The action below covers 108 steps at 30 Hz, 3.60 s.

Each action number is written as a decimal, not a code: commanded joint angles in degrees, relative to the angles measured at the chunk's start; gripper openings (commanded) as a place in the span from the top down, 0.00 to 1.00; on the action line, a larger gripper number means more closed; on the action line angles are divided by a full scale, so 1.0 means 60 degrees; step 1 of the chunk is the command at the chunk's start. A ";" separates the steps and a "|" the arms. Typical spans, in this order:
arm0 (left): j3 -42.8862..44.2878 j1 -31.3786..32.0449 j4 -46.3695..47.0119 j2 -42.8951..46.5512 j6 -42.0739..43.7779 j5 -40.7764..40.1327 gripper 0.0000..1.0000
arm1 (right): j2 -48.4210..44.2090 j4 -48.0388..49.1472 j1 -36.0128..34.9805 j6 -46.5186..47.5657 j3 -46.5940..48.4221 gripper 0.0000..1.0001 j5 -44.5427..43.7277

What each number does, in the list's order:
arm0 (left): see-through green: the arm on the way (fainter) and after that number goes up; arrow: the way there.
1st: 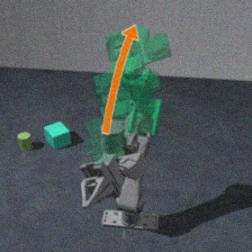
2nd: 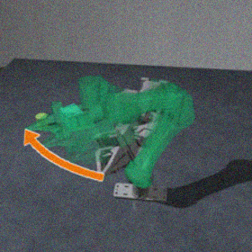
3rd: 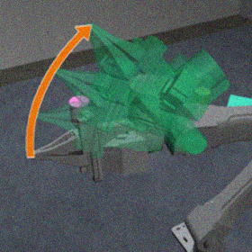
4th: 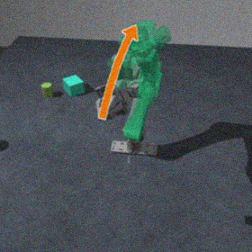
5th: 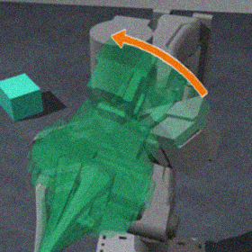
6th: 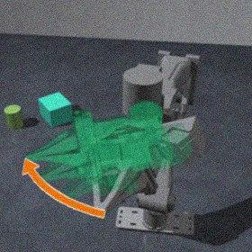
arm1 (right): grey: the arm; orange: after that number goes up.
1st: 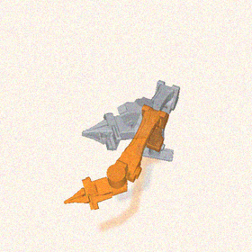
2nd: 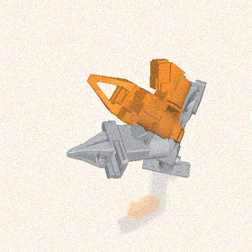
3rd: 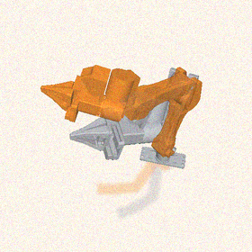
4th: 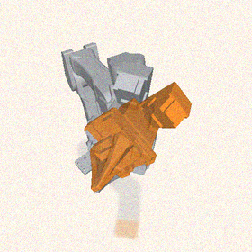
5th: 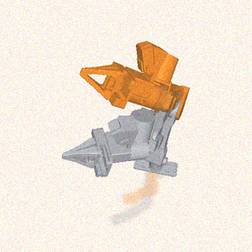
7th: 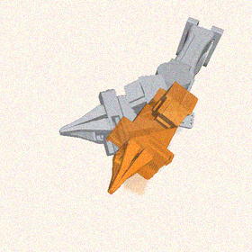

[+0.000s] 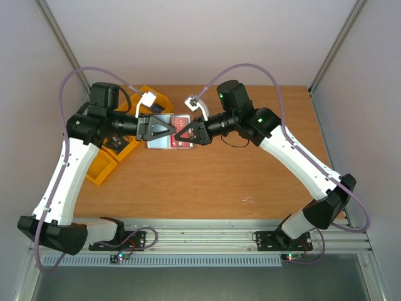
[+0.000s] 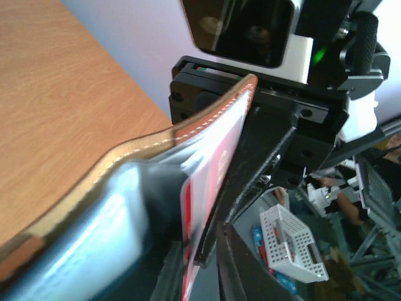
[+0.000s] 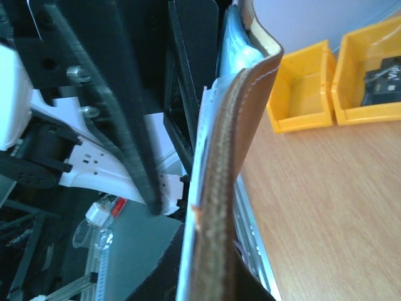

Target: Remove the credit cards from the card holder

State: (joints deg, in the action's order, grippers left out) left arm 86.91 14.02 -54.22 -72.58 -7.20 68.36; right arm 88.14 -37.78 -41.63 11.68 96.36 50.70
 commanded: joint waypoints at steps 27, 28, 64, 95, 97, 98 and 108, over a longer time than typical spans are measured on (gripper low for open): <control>0.0547 -0.0491 -0.1050 -0.0051 0.1595 0.0909 1.00 | -0.1220 0.1243 0.0977 0.0116 -0.0962 0.98 0.1615; 0.0551 -0.0491 -0.1045 -0.0041 0.1596 0.0932 1.00 | -0.1201 0.1210 0.0976 0.0094 -0.0958 0.99 0.1590; 0.0285 -0.0564 -0.1284 0.0200 0.1171 0.1310 1.00 | -0.1479 0.1152 0.1123 0.0152 -0.1000 0.99 0.1768; 0.0468 -0.1021 -0.1861 0.0165 0.2171 0.0268 1.00 | -0.2225 0.0866 0.2468 0.0214 -0.1821 0.99 0.2247; 0.0428 -0.1028 -0.1749 0.0172 0.2121 0.0298 1.00 | -0.2135 0.0884 0.2472 0.0132 -0.1751 0.99 0.2280; 0.0458 -0.1020 -0.1704 0.0158 0.2030 0.0251 1.00 | -0.2061 0.0839 0.2474 0.0127 -0.1697 0.99 0.2305; 0.0594 -0.1997 -0.1511 0.0104 0.1421 -0.2369 1.00 | -0.1436 -0.1161 0.3405 0.0245 -0.1837 0.99 0.0552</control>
State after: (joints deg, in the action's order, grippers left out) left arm 89.58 5.76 -64.93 -72.29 4.25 62.13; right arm 77.49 -38.85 -23.51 13.13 86.24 60.03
